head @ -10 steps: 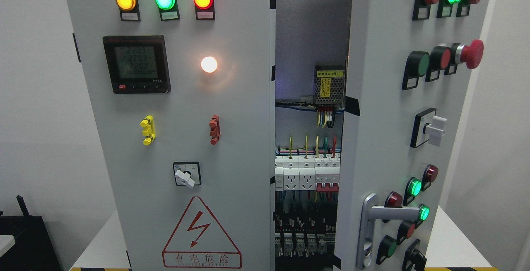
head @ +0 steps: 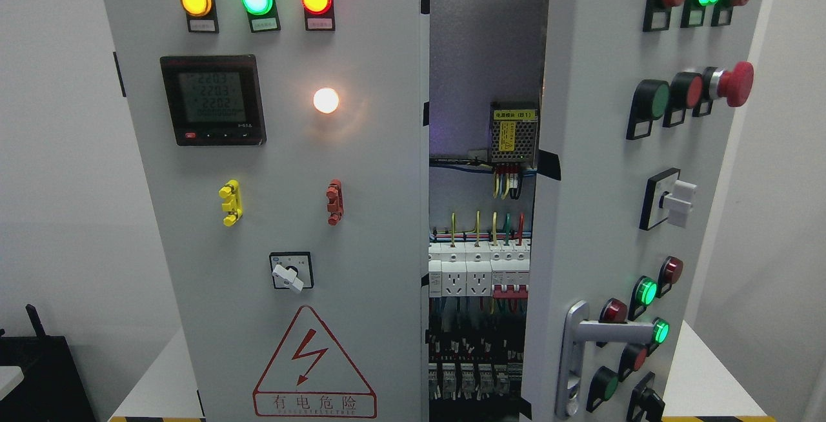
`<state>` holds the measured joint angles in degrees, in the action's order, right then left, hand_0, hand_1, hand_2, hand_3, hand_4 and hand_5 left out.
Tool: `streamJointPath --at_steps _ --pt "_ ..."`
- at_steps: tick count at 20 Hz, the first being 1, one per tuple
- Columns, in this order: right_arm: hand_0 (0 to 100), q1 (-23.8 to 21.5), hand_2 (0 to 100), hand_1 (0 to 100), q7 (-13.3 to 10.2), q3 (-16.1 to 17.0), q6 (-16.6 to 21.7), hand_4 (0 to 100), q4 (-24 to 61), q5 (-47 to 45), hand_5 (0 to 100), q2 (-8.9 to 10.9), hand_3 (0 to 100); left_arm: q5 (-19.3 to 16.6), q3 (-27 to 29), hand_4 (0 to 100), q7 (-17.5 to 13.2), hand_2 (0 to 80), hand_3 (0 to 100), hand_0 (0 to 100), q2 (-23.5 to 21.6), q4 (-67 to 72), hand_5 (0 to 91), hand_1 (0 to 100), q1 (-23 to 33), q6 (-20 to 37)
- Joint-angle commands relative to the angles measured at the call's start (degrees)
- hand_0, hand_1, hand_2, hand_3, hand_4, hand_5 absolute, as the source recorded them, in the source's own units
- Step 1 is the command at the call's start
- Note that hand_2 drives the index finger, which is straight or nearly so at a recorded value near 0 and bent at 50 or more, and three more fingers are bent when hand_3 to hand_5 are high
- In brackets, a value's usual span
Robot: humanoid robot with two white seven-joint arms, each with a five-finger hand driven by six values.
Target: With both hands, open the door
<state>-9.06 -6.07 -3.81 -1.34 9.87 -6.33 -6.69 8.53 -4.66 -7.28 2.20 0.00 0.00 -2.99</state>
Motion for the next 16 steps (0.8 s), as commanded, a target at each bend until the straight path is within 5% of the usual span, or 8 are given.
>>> streamJointPath --at_steps 1,12,16 --pt "11 0.0 0 0 0.0 0.0 0.0 0 0.1 0.0 0 0.01 0 0.0 0.0 3 0.0 0.0 0 0 0.0 0.4 0.0 0 1.7 0.0" --pt "11 0.0 0 0 0.0 0.0 0.0 0 0.0 0.0 0 0.01 0 0.0 -1.1 3 -0.6 0.0 0 0 -0.9 -0.4 0.0 0 2.4 0.0" --pt "11 0.0 0 0 0.0 0.0 0.0 0 0.0 0.0 0 0.01 0 0.3 -2.3 3 -0.7 0.0 0 0 -1.1 -6.9 0.0 0 7.1 -0.6"
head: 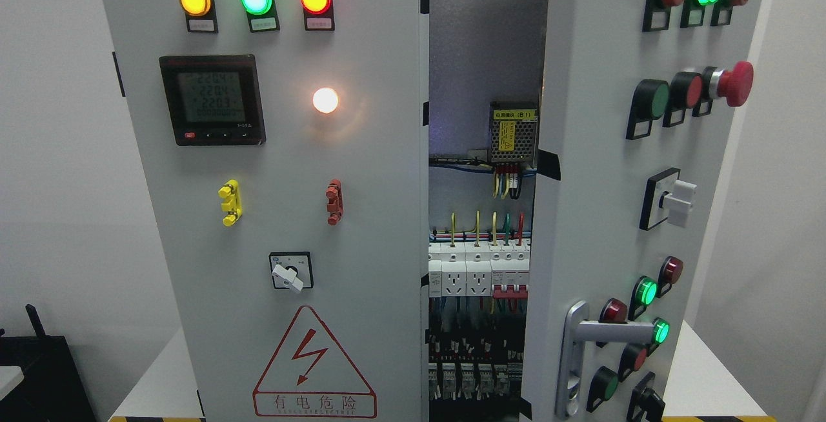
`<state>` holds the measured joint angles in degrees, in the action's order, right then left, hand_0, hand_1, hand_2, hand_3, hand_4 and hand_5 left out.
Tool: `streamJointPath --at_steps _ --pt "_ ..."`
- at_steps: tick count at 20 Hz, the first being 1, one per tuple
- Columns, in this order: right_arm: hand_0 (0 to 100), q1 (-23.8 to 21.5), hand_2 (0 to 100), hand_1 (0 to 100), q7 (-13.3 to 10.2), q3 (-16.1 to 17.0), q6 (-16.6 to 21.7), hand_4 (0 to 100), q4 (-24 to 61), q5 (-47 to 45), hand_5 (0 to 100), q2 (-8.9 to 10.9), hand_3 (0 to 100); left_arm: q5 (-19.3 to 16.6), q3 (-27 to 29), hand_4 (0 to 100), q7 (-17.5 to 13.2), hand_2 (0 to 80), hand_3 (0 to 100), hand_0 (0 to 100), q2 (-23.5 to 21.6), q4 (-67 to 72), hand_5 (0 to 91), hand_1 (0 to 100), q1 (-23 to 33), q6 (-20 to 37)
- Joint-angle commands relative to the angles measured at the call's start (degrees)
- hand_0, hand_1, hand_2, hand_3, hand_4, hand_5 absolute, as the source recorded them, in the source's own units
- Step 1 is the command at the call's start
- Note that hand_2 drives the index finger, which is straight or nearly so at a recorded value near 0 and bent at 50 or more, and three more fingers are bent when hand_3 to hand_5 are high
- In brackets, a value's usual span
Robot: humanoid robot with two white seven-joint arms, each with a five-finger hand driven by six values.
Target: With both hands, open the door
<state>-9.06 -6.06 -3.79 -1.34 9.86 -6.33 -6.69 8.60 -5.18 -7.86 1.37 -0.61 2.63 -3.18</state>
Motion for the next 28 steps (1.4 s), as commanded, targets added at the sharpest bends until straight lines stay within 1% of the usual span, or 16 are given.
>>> streamJointPath --at_steps 1,3,5,6,7,8,11,13,15,17,19,20,22,26,28 --pt "11 0.0 0 0 0.0 -0.1 0.0 0 0.0 0.1 0 0.01 0 0.1 -3.0 3 -0.1 0.0 0 0 -0.9 -10.5 0.0 0 6.2 -0.4" --pt "11 0.0 0 0 0.0 0.0 0.0 0 0.0 0.0 0 0.01 0 -0.1 -6.0 3 -0.5 0.0 0 0 -3.7 -24.4 0.0 0 12.5 0.1" --pt "11 0.0 0 0 0.0 -0.1 0.0 0 0.0 0.0 0 0.01 0 0.1 -6.5 3 -1.4 0.0 0 0 -7.9 -41.1 0.0 0 18.7 0.1" --pt "11 0.0 0 0 0.0 0.0 0.0 0 0.0 0.0 0 0.01 0 0.4 -6.5 3 -3.0 0.0 0 0 -10.7 -48.4 0.0 0 21.7 0.3" --pt "11 0.0 0 0 0.0 0.0 0.0 0 0.0 0.0 0 0.01 0 0.8 -6.6 3 -5.2 0.0 0 0 -12.4 -55.1 0.0 0 24.2 1.0" --pt "11 0.0 0 0 0.0 0.0 0.0 0 0.1 0.0 0 0.01 0 1.5 -6.6 3 -6.2 0.0 0 0 -13.7 -61.3 0.0 0 26.4 2.6" --pt "11 0.0 0 0 0.0 0.0 0.0 0 0.0 0.0 0 -0.08 0 4.7 -6.4 3 -6.2 0.0 0 0 -19.5 -76.0 0.0 0 30.3 10.8" --pt "11 -0.1 0 0 0.0 0.0 0.0 0 0.0 0.0 0 0.01 0 9.6 -6.1 3 -6.2 0.0 0 0 -23.8 -83.3 0.0 0 32.6 17.5" --pt "11 0.0 0 0 0.0 -0.1 0.0 0 0.0 0.0 0 -0.08 0 13.8 -4.9 3 -6.2 0.0 0 0 -27.6 -87.9 0.0 0 33.1 23.7" --pt "11 0.0 0 0 0.0 0.0 0.0 0 0.0 0.0 0 0.01 0 16.6 -3.3 3 -6.6 0.0 0 0 -29.8 -91.4 0.0 0 32.8 26.6" --pt "11 0.0 0 0 0.0 0.0 0.0 0 0.1 0.0 0 0.01 0 23.4 -2.5 3 -7.2 0.0 0 0 -34.5 -96.0 0.0 0 32.7 27.6" --pt "11 0.0 0 0 0.0 0.0 0.0 0 0.0 0.0 0 0.01 0 26.3 -1.9 3 -7.7 0.0 0 0 -36.6 -97.7 0.0 0 32.7 27.8" --pt "11 0.0 0 0 0.0 -0.1 0.0 0 0.1 0.0 0 0.01 0 32.3 0.3 3 -9.3 0.0 0 0 -40.9 -100.4 0.0 0 32.7 27.8" --pt "11 0.0 0 0 0.0 -0.1 0.0 0 0.1 0.0 0 0.01 0 41.1 5.3 3 -11.9 0.0 0 0 -48.5 -102.0 0.0 0 32.5 27.9" --pt "11 0.0 0 0 -0.1 0.0 0.0 0 0.0 0.0 0 0.01 0 46.1 8.7 3 -15.1 0.0 0 0 -52.8 -102.7 0.0 0 32.5 27.7"
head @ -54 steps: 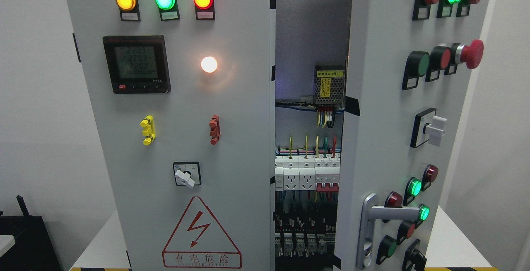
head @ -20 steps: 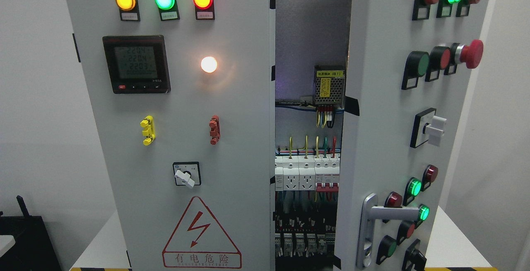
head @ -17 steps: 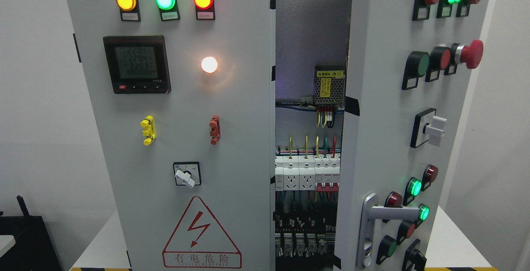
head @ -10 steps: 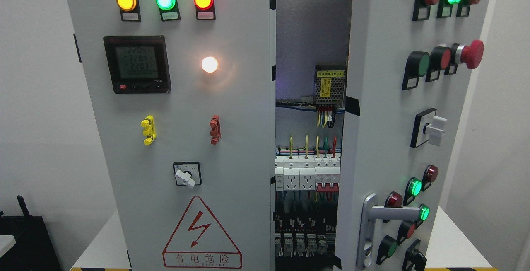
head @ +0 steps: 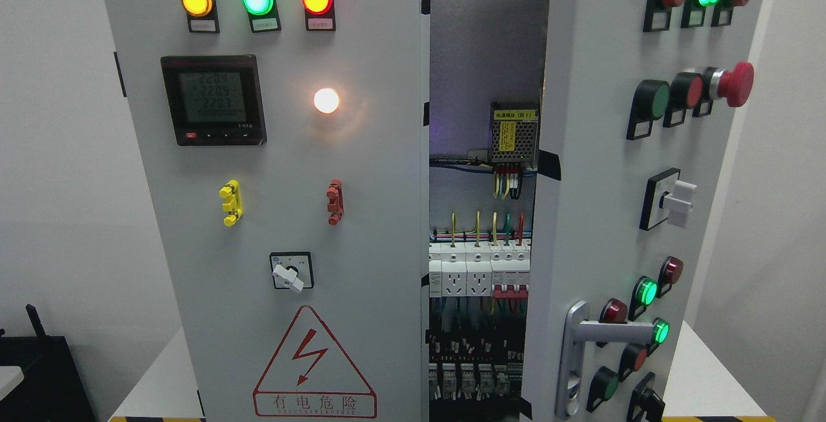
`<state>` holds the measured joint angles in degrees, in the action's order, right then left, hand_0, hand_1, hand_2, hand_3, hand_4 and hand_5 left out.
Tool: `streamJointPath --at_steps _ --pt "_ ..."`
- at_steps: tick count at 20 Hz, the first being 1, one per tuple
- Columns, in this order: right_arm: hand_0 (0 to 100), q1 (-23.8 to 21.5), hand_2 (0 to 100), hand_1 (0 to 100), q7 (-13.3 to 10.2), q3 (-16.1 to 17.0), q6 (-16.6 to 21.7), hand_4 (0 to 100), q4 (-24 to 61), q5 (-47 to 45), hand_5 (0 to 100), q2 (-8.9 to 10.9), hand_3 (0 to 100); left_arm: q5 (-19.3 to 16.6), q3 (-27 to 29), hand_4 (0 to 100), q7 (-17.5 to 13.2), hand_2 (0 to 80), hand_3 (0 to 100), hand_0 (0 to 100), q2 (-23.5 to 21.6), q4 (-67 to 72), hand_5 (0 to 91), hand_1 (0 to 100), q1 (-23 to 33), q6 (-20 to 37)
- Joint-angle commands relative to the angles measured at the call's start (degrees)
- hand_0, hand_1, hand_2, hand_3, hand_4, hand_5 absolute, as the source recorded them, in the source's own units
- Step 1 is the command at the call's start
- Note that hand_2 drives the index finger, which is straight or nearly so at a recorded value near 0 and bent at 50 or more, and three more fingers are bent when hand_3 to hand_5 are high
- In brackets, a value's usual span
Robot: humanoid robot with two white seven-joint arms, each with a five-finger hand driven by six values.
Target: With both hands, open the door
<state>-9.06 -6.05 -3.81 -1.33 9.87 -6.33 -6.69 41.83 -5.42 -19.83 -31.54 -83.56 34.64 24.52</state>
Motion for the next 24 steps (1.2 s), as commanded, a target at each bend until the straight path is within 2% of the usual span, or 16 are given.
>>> streamJointPath --at_steps 1,4,9,11,13,14,17,20,24 --pt "11 0.0 0 0 0.0 0.0 0.0 0 0.0 0.0 0 0.01 0 14.9 10.8 3 -4.5 0.0 0 0 -21.6 -20.1 0.0 0 0.5 -0.1" --pt "11 0.0 0 0 0.0 -0.1 0.0 0 0.0 0.0 0 0.01 0 18.8 16.0 3 -6.4 0.0 0 0 -26.2 -20.6 0.0 0 0.5 -0.2" --pt "11 0.0 0 0 0.0 0.0 0.0 0 0.0 0.0 0 -0.08 0 25.0 22.1 3 -14.5 0.0 0 0 -31.4 -20.6 0.0 0 0.5 -1.0" --pt "11 0.0 0 0 0.0 0.0 0.0 0 0.0 0.0 0 -0.08 0 28.0 24.7 3 -18.3 0.0 0 0 -32.8 -20.6 0.0 0 0.5 -4.3" --pt "11 0.0 0 0 0.0 0.0 0.0 0 0.0 0.0 0 0.01 0 33.3 27.9 3 -20.5 0.0 0 0 -35.2 -20.7 0.0 0 0.5 -11.1" --pt "11 0.0 0 0 -0.1 0.0 0.0 0 0.0 0.0 0 0.01 0 35.2 29.4 3 -20.7 0.0 0 0 -36.4 -20.8 0.0 0 0.3 -13.8" --pt "11 0.0 0 0 0.0 0.0 0.0 0 0.0 0.0 0 0.01 0 38.1 32.8 3 -20.8 0.0 0 0 -39.6 -20.8 0.0 0 -1.2 -14.8" --pt "11 0.0 0 0 0.0 -0.1 0.0 0 0.0 0.0 0 0.01 0 44.8 33.1 3 -20.9 0.0 0 0 -42.4 -20.7 0.0 0 -6.9 -16.9" --pt "11 0.0 0 0 0.0 0.0 0.0 0 0.0 0.0 0 -0.08 0 45.8 32.8 3 -23.3 0.0 0 0 -42.9 -20.3 0.0 0 -16.0 -27.5"
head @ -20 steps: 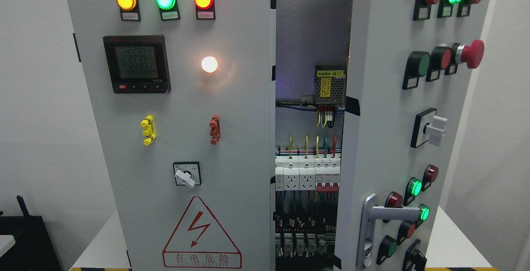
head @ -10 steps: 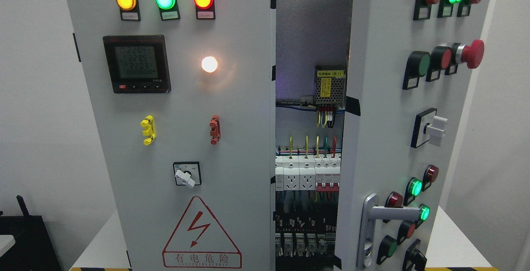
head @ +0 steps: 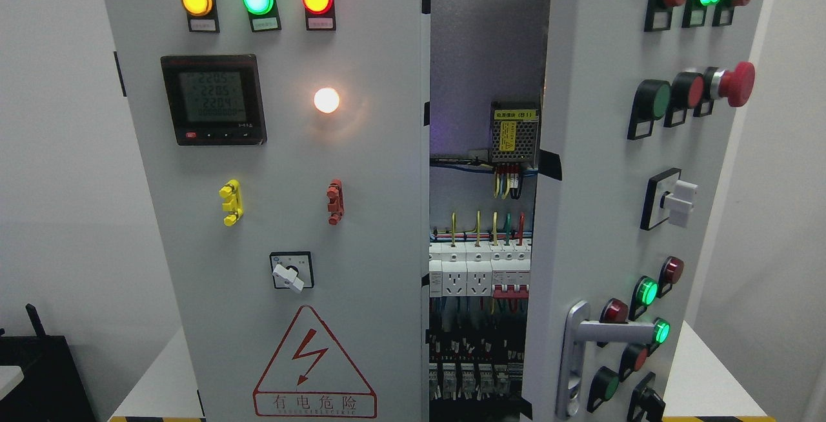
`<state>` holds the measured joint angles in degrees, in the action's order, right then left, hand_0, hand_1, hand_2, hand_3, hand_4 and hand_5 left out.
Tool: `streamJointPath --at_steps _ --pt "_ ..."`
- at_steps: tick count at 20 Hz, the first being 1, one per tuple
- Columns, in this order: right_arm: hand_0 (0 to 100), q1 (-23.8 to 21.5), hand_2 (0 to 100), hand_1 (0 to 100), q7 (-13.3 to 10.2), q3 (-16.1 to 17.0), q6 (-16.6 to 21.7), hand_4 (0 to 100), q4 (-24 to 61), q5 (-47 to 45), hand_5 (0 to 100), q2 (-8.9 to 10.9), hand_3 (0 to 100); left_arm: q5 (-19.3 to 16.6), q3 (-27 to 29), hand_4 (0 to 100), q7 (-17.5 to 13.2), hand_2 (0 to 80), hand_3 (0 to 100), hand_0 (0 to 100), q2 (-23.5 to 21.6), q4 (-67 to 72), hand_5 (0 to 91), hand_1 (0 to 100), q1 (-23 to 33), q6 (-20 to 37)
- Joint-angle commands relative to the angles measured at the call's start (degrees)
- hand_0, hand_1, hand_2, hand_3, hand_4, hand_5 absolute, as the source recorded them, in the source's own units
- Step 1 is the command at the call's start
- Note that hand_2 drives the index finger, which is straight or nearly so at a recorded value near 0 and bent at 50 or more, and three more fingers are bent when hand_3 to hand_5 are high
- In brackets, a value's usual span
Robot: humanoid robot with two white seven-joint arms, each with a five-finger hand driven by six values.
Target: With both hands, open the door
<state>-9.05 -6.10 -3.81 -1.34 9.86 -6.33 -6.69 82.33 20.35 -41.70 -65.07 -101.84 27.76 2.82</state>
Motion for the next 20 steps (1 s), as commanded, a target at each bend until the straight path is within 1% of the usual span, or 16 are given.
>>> streamJointPath --at_steps 1,3,4,7,9,18,19,20 --pt "11 0.0 0 0 0.0 -0.1 0.0 0 0.1 0.0 0 0.01 0 5.4 7.0 3 -2.3 0.0 0 0 -9.3 -2.2 0.0 0 -10.8 -7.0" --pt "11 0.0 0 0 0.0 -0.1 0.0 0 0.0 0.0 0 0.01 0 5.6 6.7 3 -5.5 0.0 0 0 -10.2 -2.5 0.0 0 -11.6 -7.1" --pt "11 0.0 0 0 0.0 0.0 0.0 0 0.0 0.0 0 0.01 0 5.8 6.7 3 -6.8 0.0 0 0 -11.5 -2.6 0.0 0 -11.8 -7.1" --pt "11 0.0 0 0 0.0 0.0 0.0 0 0.0 0.0 0 0.01 0 10.1 4.2 3 -7.9 0.0 0 0 -15.2 -3.3 0.0 0 -11.8 -6.7" --pt "11 0.0 0 0 0.0 0.0 0.0 0 0.0 0.0 0 0.01 0 10.2 3.2 3 -9.1 0.0 0 0 -15.3 -3.4 0.0 0 -11.8 -6.7" --pt "11 0.0 0 0 0.0 0.0 0.0 0 0.0 -0.1 0 0.01 0 10.3 -0.5 3 -9.4 0.0 0 0 -14.1 -4.4 0.0 0 -11.8 -6.5" --pt "11 0.0 0 0 0.0 0.0 0.0 0 0.0 0.0 0 0.01 0 10.2 -1.3 3 -9.4 0.0 0 0 -14.2 -4.4 0.0 0 -12.2 -6.5" --pt "11 0.0 0 0 0.0 0.0 0.0 0 0.0 0.0 0 0.01 0 10.0 -2.7 3 -9.4 0.0 0 0 -14.1 -4.4 0.0 0 -13.8 -6.5"
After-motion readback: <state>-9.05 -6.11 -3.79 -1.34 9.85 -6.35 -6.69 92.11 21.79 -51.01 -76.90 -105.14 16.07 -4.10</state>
